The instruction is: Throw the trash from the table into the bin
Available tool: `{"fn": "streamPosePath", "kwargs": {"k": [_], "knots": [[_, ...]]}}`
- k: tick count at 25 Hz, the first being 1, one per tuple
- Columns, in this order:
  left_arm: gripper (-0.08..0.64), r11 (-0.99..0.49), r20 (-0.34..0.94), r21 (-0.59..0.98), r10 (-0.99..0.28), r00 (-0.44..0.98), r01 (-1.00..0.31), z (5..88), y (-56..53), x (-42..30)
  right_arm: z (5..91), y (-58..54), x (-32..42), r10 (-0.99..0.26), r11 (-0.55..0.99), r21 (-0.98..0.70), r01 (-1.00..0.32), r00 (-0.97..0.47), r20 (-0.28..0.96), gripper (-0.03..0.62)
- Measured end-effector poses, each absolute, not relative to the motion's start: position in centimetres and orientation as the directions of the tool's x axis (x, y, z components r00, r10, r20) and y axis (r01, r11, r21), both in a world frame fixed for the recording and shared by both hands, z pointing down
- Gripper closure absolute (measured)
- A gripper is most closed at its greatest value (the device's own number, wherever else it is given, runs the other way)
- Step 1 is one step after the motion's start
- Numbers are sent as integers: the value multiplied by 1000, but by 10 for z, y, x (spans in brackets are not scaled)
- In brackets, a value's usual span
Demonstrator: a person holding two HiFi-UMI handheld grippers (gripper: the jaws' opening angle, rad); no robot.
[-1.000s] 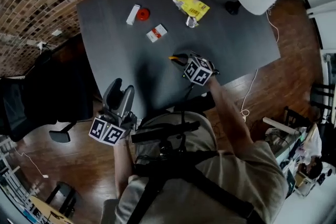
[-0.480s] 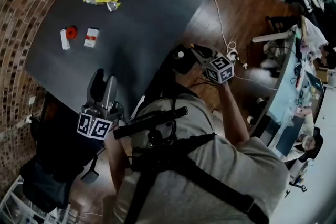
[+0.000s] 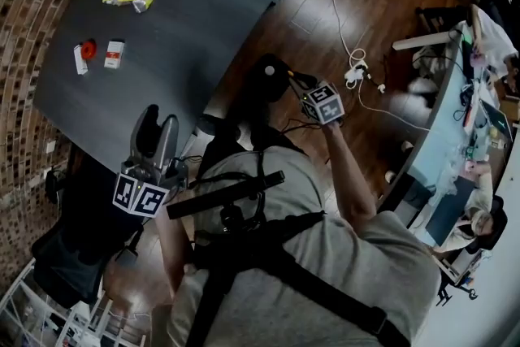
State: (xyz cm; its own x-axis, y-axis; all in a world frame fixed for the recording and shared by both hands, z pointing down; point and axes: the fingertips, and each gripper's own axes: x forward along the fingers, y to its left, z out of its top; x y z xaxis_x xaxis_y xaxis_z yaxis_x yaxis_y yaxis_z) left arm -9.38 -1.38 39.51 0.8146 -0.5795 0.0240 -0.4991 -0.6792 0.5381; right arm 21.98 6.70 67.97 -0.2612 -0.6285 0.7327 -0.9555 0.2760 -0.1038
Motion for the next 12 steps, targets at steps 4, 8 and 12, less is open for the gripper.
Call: {"fn": "streamPosePath", "kwargs": {"k": [4, 8, 12], "knots": [[337, -655, 36, 531, -617, 786, -537, 400, 4, -83, 695, 63, 233, -613, 342, -79, -937, -285, 737, 526], [337, -692, 46, 540, -544, 838, -479, 404, 15, -46, 699, 64, 235, -591, 357, -107, -928, -313, 744, 526], [337, -756, 10, 540, -433, 902, -369, 394, -1, 3, 687, 55, 227, -601, 350, -121, -929, -322, 732, 526]]}}
